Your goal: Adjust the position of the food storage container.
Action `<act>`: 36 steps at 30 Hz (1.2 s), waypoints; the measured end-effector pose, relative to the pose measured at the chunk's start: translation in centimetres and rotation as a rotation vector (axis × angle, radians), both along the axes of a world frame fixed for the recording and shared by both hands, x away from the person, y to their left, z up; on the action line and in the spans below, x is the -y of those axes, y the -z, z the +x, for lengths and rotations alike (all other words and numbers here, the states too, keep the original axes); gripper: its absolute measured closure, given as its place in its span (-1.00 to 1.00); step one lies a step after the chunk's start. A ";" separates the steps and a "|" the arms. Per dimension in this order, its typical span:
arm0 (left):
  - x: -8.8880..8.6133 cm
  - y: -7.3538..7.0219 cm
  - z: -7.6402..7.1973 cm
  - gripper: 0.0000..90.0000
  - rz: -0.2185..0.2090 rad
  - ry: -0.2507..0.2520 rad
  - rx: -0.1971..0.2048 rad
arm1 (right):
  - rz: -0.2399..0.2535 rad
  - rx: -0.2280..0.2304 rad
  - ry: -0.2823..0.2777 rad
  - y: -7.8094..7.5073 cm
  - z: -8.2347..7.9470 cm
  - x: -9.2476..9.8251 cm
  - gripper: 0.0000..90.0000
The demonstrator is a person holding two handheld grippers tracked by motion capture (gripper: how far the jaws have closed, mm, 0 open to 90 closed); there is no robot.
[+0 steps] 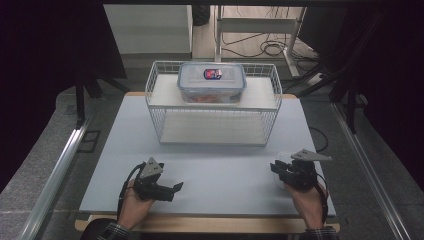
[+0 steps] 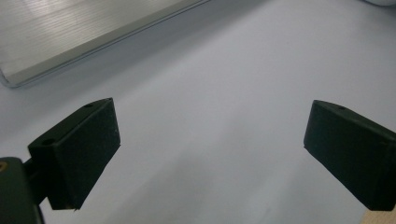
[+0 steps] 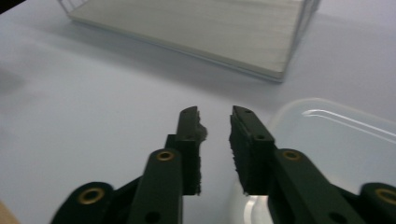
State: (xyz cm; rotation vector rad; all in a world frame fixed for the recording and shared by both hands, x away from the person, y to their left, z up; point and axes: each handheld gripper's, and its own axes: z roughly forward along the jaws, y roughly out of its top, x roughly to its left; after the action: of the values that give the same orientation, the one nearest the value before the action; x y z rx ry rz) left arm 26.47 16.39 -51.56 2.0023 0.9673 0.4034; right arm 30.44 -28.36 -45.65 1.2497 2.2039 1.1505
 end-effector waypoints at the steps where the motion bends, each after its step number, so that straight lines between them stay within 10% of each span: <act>1: 0.0 0.0 0.0 -0.92 0.000 0.000 0.000 | -0.006 0.003 0.014 0.0 0.1 0.5 0.74; 21: 0.0 0.1 0.1 -0.91 0.018 0.000 -0.005 | -0.079 0.025 0.323 0.3 0.7 10.0 0.98; 36: 0.0 0.2 0.1 -0.91 0.024 0.001 -0.008 | -0.070 -0.044 0.334 1.7 1.3 10.6 0.98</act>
State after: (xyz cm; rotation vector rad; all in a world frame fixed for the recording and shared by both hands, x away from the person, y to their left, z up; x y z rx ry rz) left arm 26.60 16.40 -51.75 2.0267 0.9709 0.4086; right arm 31.76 -38.95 -47.33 1.5517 1.9480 0.9136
